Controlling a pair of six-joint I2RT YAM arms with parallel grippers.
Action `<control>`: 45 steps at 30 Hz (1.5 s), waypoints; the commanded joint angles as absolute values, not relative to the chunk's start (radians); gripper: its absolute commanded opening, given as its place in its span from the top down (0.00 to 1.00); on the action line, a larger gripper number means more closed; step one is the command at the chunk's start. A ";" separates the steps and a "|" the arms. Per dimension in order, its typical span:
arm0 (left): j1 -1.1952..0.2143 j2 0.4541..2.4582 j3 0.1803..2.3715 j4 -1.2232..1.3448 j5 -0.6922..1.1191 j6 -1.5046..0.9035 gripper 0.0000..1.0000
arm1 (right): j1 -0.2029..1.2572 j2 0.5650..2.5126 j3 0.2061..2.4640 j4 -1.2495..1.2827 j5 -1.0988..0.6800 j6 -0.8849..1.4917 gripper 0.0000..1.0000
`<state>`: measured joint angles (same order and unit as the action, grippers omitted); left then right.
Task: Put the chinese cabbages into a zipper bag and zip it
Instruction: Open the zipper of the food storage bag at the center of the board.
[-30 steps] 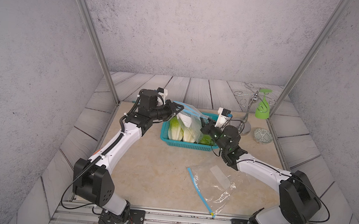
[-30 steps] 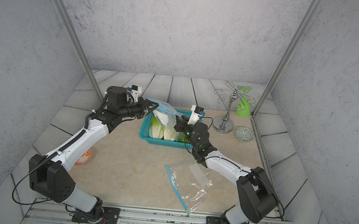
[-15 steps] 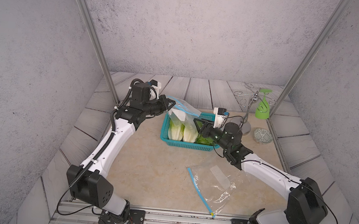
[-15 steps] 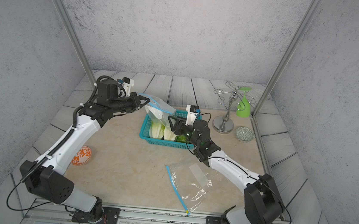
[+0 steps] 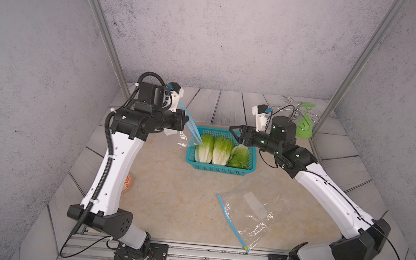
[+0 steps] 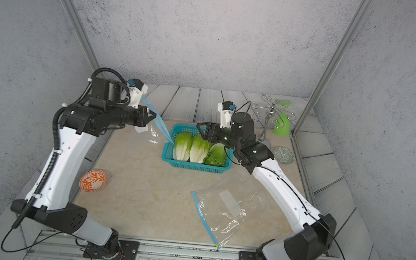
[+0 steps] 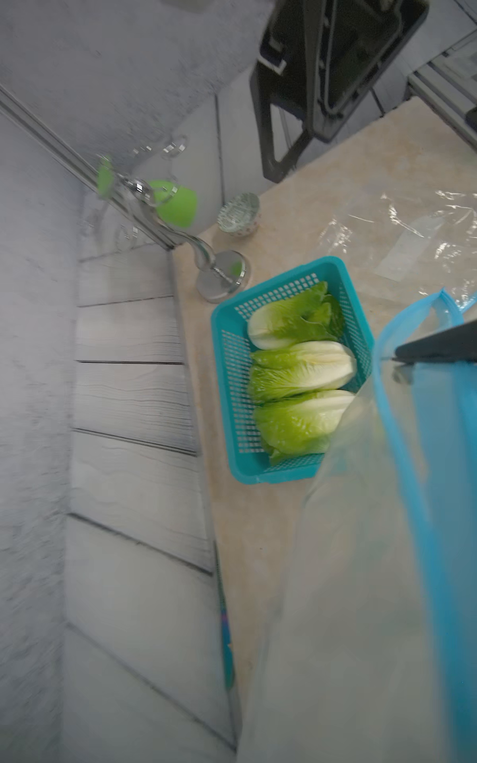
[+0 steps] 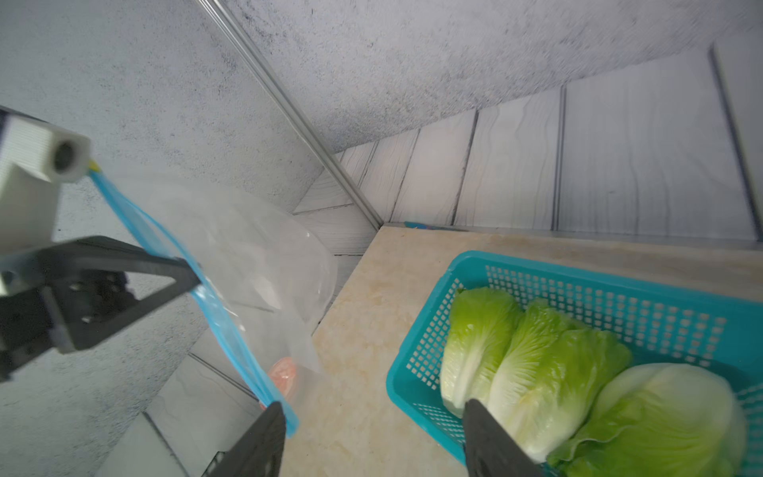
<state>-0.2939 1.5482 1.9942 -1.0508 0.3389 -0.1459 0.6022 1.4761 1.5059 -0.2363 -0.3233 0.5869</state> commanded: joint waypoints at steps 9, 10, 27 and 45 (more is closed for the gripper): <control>-0.414 1.563 1.729 -1.086 0.442 -0.089 1.00 | 0.703 1.670 1.424 -0.175 -0.413 0.870 0.38; -0.417 1.563 1.712 -1.070 0.451 -0.097 1.00 | 0.708 1.683 1.424 -0.173 -0.423 0.876 0.39; -0.423 1.637 1.666 -1.011 0.488 -0.092 1.00 | 0.736 1.595 1.304 -0.252 -0.419 0.773 0.42; -0.431 1.709 1.727 -1.041 0.482 -0.081 1.00 | 0.738 1.578 1.351 -0.335 -0.353 0.632 0.44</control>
<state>-0.4217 1.7107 1.6836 -1.0122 0.4641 -0.0948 0.7307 1.5501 1.3193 -0.3298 -0.3275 0.6521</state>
